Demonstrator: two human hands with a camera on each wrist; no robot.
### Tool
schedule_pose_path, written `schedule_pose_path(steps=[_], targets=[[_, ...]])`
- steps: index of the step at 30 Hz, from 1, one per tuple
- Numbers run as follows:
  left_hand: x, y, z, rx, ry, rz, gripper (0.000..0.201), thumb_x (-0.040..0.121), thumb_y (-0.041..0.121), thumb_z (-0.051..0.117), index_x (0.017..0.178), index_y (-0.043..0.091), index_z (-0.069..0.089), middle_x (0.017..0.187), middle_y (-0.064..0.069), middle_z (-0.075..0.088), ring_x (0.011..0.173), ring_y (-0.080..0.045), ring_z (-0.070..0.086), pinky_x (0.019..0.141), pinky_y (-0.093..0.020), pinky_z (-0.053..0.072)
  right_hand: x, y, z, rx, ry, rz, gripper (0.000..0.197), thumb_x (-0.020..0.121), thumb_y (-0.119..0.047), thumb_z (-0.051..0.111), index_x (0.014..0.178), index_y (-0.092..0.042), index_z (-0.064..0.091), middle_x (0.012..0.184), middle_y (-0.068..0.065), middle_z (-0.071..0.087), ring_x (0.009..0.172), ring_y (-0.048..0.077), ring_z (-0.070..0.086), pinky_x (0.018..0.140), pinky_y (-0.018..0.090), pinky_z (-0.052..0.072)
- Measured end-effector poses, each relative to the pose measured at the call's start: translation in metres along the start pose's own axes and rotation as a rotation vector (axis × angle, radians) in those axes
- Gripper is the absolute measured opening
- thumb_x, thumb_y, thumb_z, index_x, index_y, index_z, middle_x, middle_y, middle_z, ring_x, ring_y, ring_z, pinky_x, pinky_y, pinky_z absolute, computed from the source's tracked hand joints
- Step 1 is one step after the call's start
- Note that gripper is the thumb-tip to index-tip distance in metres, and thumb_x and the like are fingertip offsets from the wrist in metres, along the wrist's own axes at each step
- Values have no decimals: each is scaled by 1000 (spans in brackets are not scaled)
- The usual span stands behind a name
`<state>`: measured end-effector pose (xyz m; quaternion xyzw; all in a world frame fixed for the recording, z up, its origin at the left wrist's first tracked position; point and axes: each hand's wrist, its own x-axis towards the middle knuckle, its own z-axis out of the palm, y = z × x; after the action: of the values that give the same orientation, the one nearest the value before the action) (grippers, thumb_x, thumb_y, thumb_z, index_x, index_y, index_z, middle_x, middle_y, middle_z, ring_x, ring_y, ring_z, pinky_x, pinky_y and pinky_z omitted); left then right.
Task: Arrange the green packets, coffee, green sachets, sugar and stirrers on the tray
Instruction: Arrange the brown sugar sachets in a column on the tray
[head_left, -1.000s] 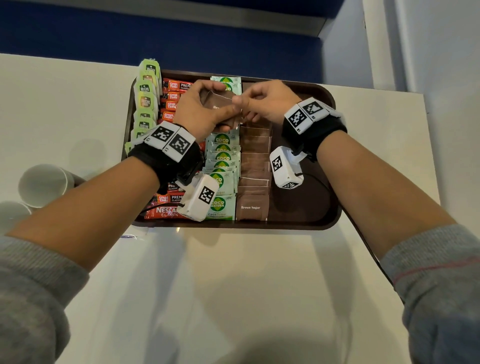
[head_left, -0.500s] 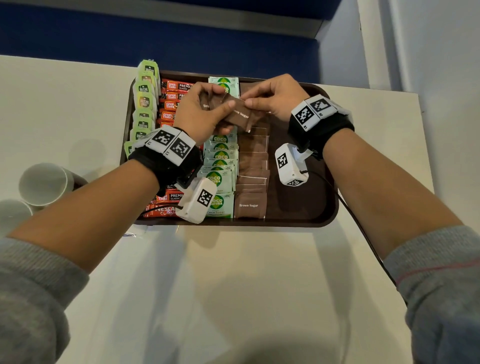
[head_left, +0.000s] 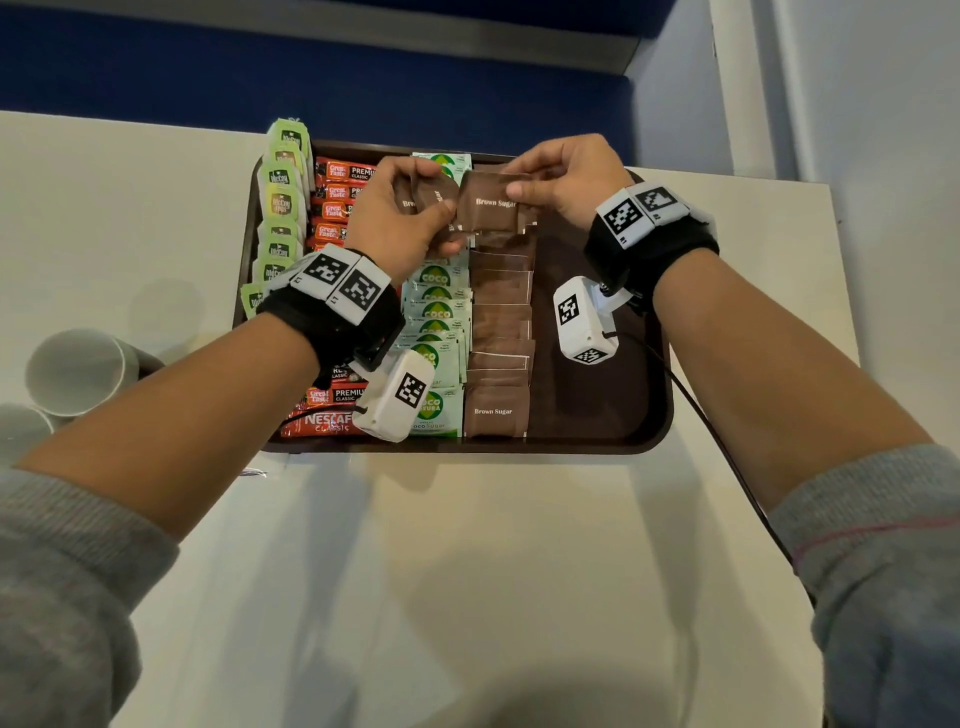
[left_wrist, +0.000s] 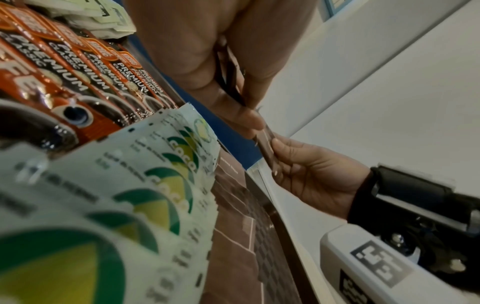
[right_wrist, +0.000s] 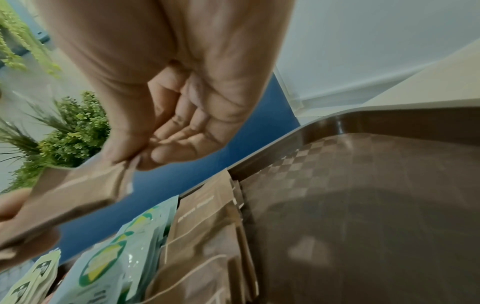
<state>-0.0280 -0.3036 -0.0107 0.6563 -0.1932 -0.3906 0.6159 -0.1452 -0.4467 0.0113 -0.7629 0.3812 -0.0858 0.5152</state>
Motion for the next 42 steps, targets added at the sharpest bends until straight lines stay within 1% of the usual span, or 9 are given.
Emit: schedule_pose_path(steps=[5, 9, 17, 24, 29, 33, 36, 38, 42], targets=[[3, 0, -1, -19, 49, -20, 31, 83, -9, 61, 98, 16, 51, 102, -1, 54, 80, -16, 65, 57, -24, 57, 12, 17, 3, -113, 182, 38, 15, 84, -14, 68, 99, -16, 71, 75, -7, 63, 62, 0, 59, 64, 12, 50], [2, 0, -3, -8, 40, -23, 31, 84, -8, 61, 96, 18, 50, 101, 1, 53, 84, -17, 64, 57, -24, 58, 18, 29, 8, -204, 213, 103, 13, 84, -18, 69, 97, -19, 71, 74, -9, 59, 72, 5, 58, 78, 21, 53], [0, -2, -5, 7, 28, -51, 30, 85, -6, 63, 100, 17, 50, 104, 0, 54, 83, -17, 66, 59, -26, 58, 18, 36, 10, -292, 221, 129, 17, 86, -20, 67, 103, -20, 70, 70, -14, 53, 63, -2, 49, 61, 4, 38], [-1, -3, -5, 5, 25, -61, 29, 85, -6, 63, 101, 15, 50, 105, -1, 54, 82, -18, 66, 59, -26, 58, 15, 37, 11, -302, 207, 133, 20, 84, -22, 69, 104, -21, 68, 96, -3, 64, 85, 5, 56, 66, 8, 39], [-1, -2, -5, 14, 23, -63, 29, 85, -6, 63, 102, 13, 50, 105, 0, 54, 80, -17, 66, 60, -27, 59, 15, 36, 11, -309, 215, 123, 25, 79, -19, 74, 103, -19, 67, 102, -4, 64, 90, 4, 57, 76, 13, 43], [-2, -1, -4, 14, 26, -62, 29, 85, -6, 62, 104, 12, 50, 103, -1, 54, 77, -16, 66, 60, -27, 59, 17, 36, 11, -311, 256, 105, 27, 77, -20, 76, 101, -19, 66, 112, 0, 63, 95, 11, 62, 82, 16, 46], [-4, 0, -3, 15, 25, -58, 31, 84, -6, 64, 107, 11, 50, 103, -2, 56, 75, -14, 66, 59, -25, 58, 16, 32, 11, -290, 296, 51, 23, 78, -26, 75, 99, -18, 67, 108, 0, 63, 87, 9, 60, 77, 13, 46], [-6, 0, -3, 16, 12, -55, 34, 83, -5, 67, 107, 12, 50, 110, -8, 58, 79, -16, 68, 60, -25, 58, 10, 23, 15, -245, 243, -8, 23, 80, -34, 72, 96, -18, 68, 96, -5, 65, 81, 3, 59, 71, 8, 46], [-10, 0, -2, 46, -43, -48, 42, 79, -1, 72, 111, 14, 50, 121, -12, 57, 86, -22, 70, 62, -27, 59, 0, 3, 25, -125, -7, -52, 28, 85, -42, 65, 95, -16, 69, 83, -1, 69, 75, 13, 68, 71, 24, 57]])
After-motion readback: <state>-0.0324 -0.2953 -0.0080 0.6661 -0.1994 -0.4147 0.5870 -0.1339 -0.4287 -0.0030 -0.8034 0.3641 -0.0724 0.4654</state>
